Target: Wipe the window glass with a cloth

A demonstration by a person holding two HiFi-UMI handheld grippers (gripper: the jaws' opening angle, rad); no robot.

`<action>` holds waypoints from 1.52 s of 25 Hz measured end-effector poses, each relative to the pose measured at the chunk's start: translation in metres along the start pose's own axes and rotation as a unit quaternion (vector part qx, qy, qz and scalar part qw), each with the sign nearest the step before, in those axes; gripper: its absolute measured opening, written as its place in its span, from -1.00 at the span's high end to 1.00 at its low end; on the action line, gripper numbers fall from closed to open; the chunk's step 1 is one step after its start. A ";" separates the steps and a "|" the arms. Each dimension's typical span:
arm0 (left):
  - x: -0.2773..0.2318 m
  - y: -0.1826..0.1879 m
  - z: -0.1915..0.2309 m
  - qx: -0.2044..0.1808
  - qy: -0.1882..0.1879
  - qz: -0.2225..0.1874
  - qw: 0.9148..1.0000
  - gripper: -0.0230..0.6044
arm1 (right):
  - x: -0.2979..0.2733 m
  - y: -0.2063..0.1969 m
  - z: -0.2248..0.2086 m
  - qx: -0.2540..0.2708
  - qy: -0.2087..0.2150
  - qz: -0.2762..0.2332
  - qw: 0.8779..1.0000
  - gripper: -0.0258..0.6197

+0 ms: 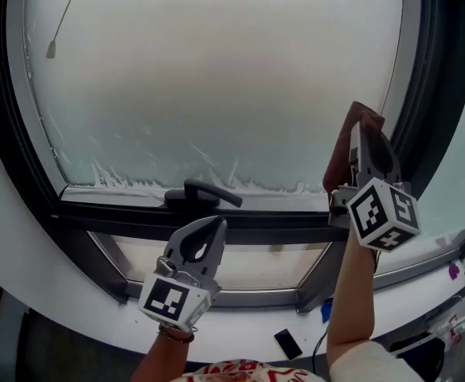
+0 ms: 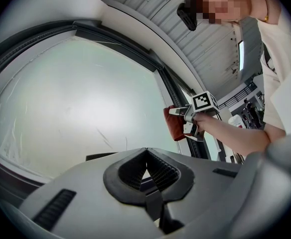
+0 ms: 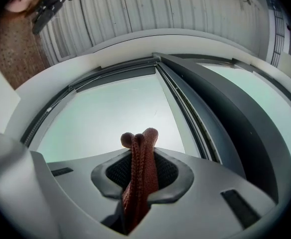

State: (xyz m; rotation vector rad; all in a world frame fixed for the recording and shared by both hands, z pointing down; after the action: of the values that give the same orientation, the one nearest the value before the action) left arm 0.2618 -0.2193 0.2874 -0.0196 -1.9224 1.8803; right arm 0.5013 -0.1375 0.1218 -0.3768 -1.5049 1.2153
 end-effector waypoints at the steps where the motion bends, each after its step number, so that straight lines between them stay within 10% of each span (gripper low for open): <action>1: 0.000 -0.003 -0.001 0.004 -0.001 0.003 1.000 0.86 | 0.007 -0.006 0.002 -0.011 0.005 0.004 1.000 0.63; 10: 0.000 -0.015 -0.003 0.008 0.002 0.014 1.000 0.86 | 0.059 -0.046 0.033 -0.074 0.039 0.040 0.996 0.63; 38: -0.008 -0.018 0.024 0.022 0.054 -0.009 0.998 0.86 | 0.077 -0.090 0.131 -0.031 0.123 0.074 0.989 0.63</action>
State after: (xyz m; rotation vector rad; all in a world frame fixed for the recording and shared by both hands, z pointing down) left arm 0.2662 -0.2462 0.3033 -0.0888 -1.8026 1.8704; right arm 0.3943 -0.1788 0.2559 -0.6659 -1.3220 1.1910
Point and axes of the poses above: the fingertips, and each gripper's own axes: x backward along the fingers, z to its left, y out of its top, the point moved 2 cm from there along x, backward along the fingers, and after that the axes turned 10 degrees about x, right-handed, at the moved point
